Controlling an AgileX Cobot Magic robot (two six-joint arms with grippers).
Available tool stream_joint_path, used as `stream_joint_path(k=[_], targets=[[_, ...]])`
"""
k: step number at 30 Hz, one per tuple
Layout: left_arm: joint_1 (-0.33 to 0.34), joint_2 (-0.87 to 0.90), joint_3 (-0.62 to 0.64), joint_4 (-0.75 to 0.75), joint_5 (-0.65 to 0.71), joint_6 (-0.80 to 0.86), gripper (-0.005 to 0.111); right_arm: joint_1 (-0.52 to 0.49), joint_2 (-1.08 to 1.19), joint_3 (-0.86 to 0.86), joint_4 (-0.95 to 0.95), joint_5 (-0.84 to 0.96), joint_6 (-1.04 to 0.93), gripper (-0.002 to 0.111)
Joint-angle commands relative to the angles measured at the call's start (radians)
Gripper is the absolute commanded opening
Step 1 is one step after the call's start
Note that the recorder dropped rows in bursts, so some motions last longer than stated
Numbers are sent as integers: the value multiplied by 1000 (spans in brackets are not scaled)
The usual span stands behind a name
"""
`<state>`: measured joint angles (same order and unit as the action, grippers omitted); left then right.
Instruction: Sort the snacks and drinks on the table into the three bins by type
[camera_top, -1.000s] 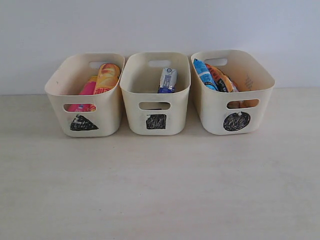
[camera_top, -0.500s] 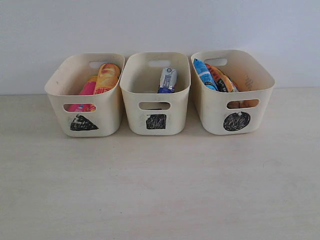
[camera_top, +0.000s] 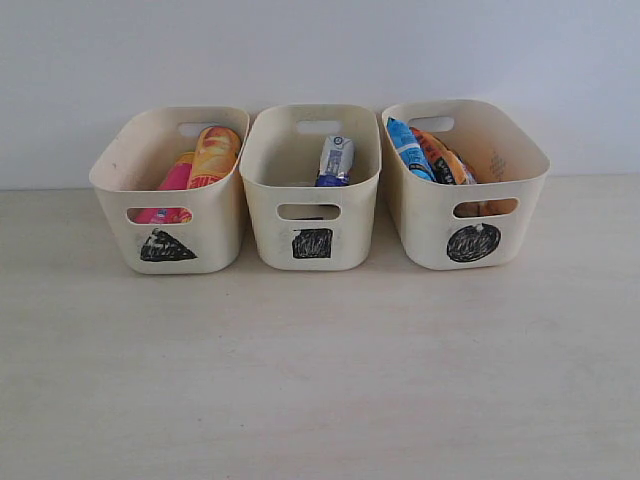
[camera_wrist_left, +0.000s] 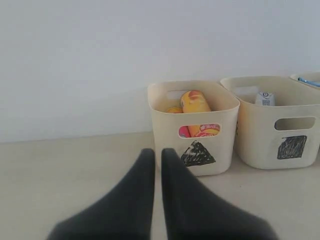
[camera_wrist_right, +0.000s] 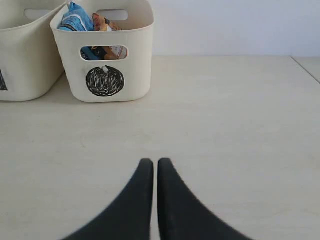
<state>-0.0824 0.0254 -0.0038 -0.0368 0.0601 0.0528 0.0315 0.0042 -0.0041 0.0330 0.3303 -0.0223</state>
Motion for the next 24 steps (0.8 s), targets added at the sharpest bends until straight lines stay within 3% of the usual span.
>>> stream_joint_path(k=[1, 16, 24], targets=[[2, -14, 4, -8, 33, -14, 4, -3, -4, 4, -2, -8, -2, 0], [18, -25, 4, -8, 216, -18, 4, -3, -4, 4, -2, -8, -2, 0], [18, -25, 4, -8, 225, -18, 4, -3, -4, 4, -2, -6, -2, 0]])
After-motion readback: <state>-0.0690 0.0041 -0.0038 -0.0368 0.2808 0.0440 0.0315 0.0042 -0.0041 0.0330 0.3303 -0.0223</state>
